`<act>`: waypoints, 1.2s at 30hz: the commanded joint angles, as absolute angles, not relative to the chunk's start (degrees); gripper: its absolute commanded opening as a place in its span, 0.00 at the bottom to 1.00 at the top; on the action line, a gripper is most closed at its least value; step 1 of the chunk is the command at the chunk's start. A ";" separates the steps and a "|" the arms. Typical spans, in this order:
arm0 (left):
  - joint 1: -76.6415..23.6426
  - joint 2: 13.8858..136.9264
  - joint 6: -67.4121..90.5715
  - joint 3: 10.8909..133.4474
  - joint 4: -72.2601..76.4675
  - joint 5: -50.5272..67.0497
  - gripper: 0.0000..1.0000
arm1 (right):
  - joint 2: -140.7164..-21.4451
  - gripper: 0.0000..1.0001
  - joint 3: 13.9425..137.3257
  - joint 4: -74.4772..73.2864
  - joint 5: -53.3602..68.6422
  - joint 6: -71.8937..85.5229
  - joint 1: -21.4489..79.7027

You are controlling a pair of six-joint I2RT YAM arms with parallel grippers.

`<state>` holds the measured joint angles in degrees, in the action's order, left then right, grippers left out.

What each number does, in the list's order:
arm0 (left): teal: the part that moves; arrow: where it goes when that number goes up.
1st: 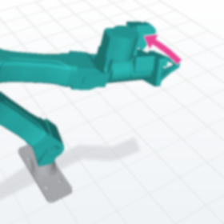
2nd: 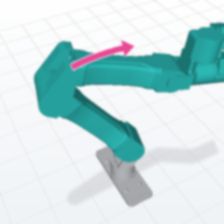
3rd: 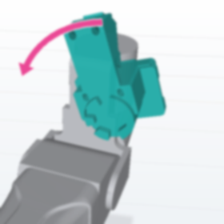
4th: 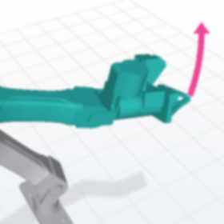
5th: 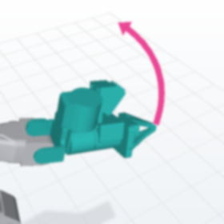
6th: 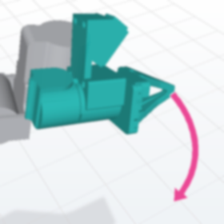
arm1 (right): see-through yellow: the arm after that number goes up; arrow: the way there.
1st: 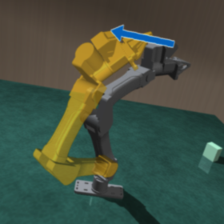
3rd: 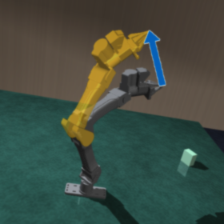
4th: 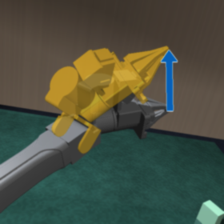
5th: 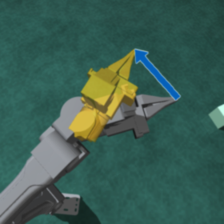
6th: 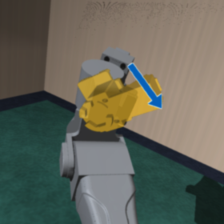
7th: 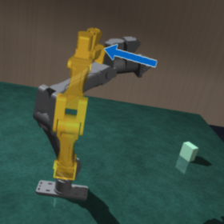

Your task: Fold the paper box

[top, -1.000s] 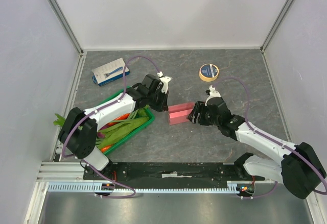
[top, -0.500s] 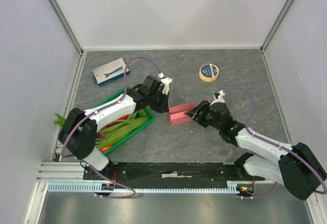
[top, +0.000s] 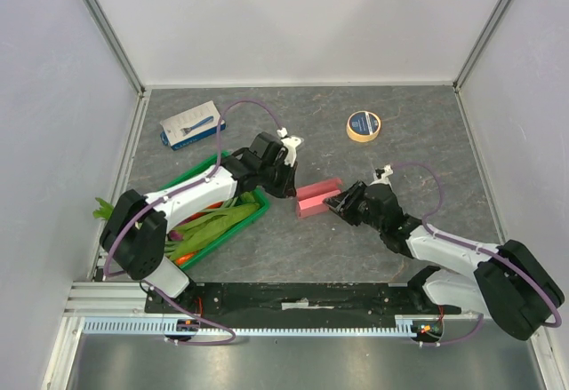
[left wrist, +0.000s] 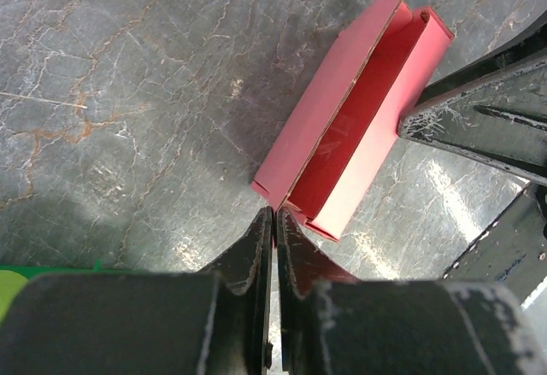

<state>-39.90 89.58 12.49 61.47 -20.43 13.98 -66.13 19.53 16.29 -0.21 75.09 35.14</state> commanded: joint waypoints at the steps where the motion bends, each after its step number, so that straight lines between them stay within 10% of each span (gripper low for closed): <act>1: -41.22 87.19 14.76 61.26 -18.20 14.50 0.09 | -66.70 0.41 17.58 20.12 -4.65 78.66 36.03; 36: -52.90 94.56 52.90 68.01 -26.44 -15.72 0.02 | -77.43 0.32 16.00 26.45 -12.83 89.30 42.10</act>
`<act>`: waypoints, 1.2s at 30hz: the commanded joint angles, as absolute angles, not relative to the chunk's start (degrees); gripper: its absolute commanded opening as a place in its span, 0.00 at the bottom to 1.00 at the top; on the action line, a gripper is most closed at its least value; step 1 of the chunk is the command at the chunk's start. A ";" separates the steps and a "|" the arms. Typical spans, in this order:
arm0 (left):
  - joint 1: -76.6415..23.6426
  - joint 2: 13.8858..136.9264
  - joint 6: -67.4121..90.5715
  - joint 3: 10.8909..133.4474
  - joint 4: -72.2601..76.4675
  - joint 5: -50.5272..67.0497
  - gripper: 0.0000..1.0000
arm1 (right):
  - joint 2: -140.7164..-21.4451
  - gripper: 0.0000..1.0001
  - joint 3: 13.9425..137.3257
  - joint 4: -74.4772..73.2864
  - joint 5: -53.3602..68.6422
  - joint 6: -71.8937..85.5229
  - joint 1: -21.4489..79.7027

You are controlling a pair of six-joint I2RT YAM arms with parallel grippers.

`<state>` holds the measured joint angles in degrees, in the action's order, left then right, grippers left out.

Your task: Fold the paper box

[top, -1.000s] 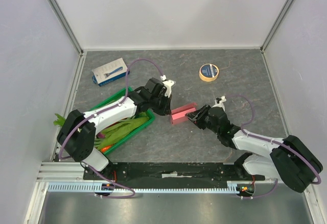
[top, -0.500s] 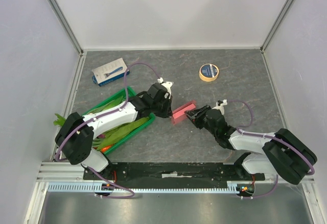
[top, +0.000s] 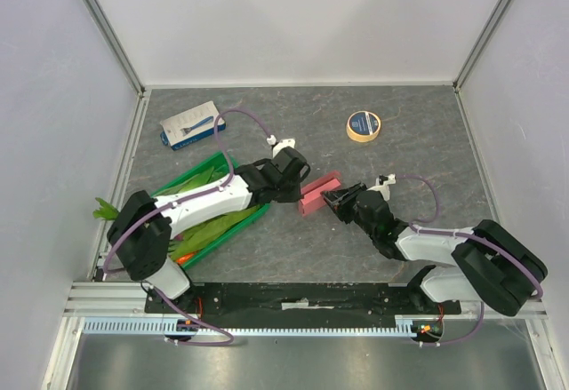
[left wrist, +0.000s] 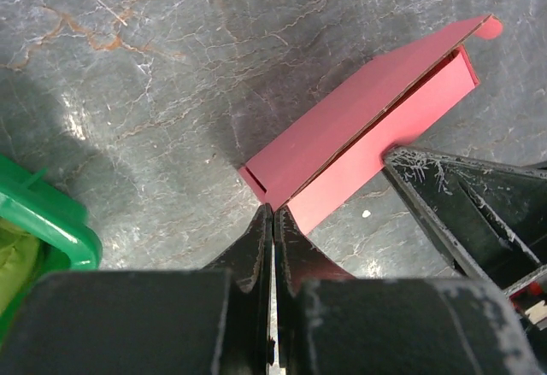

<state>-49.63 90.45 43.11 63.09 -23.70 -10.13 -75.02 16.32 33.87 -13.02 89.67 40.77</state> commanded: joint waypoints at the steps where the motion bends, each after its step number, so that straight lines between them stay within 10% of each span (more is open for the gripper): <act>1: -53.26 95.44 53.26 69.07 -29.41 -16.69 0.02 | -77.52 0.32 16.08 26.19 -12.75 89.30 42.10; 36: -58.18 107.31 69.34 88.59 -48.60 -31.82 0.02 | -81.47 0.25 10.90 31.99 -11.08 79.72 42.27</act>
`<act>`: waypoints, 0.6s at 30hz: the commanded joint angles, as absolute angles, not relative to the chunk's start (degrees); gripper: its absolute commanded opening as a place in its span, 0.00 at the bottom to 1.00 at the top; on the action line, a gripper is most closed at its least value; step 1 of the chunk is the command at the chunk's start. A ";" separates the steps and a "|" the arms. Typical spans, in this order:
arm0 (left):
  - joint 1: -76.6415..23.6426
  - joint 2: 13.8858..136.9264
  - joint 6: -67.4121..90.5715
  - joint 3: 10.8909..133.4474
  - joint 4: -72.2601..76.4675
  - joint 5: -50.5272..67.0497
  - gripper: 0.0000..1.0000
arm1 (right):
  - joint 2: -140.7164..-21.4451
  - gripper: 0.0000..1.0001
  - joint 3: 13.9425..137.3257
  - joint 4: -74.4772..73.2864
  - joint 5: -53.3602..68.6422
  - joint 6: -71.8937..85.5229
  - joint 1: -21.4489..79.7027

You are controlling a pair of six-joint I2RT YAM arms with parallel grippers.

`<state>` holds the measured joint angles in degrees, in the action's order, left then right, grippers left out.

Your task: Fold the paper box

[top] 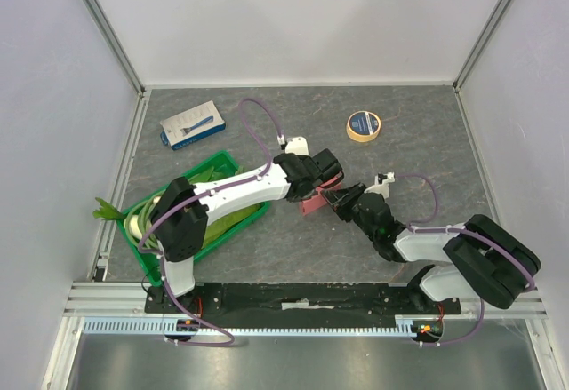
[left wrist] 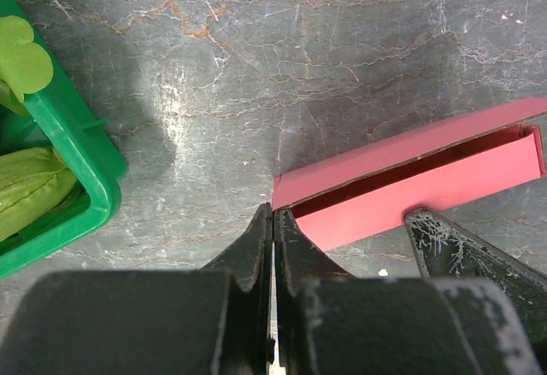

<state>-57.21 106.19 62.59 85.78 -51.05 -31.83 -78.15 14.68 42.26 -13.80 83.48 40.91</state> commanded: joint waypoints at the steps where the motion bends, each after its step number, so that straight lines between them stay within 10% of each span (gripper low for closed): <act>1: -58.18 107.31 70.30 88.59 -48.60 -31.82 0.02 | -81.65 0.25 10.72 32.08 -11.07 79.72 42.19; 18: -60.64 112.94 81.91 93.78 -58.97 -38.32 0.02 | -82.79 0.24 11.07 32.78 -10.46 79.01 42.27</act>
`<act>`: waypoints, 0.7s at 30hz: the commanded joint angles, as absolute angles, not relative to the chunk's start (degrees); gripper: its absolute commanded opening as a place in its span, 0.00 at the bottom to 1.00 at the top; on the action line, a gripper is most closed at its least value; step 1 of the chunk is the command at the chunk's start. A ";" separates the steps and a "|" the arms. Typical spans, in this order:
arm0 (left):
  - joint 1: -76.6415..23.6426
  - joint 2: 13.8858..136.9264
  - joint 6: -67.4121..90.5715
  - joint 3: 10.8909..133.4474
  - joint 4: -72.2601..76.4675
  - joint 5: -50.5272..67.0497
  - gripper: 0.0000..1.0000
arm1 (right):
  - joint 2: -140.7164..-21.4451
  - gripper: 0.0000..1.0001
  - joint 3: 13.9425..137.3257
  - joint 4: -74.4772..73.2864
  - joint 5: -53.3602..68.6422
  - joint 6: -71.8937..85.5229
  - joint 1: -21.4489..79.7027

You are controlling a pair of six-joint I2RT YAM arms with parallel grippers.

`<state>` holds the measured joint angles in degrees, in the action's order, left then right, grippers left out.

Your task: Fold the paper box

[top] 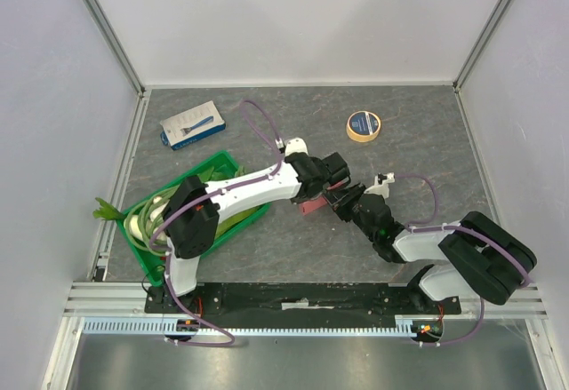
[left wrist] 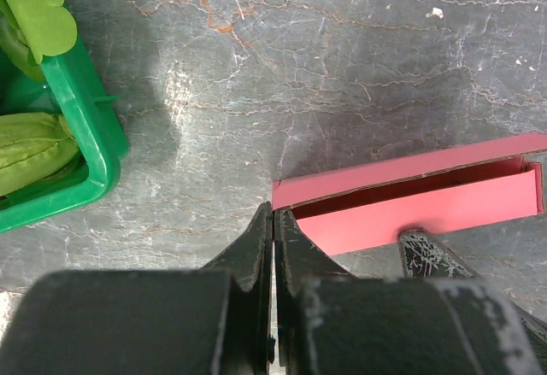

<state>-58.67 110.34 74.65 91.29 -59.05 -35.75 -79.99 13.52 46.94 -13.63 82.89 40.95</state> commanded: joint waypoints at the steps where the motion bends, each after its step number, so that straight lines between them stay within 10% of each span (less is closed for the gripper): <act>1: -60.82 113.90 84.00 94.13 -60.11 -39.19 0.02 | -82.71 0.24 11.25 32.70 -10.28 78.93 42.19; 21: -64.86 117.25 86.67 95.19 -59.95 -41.22 0.02 | -78.84 0.25 12.04 27.08 -10.29 73.22 42.27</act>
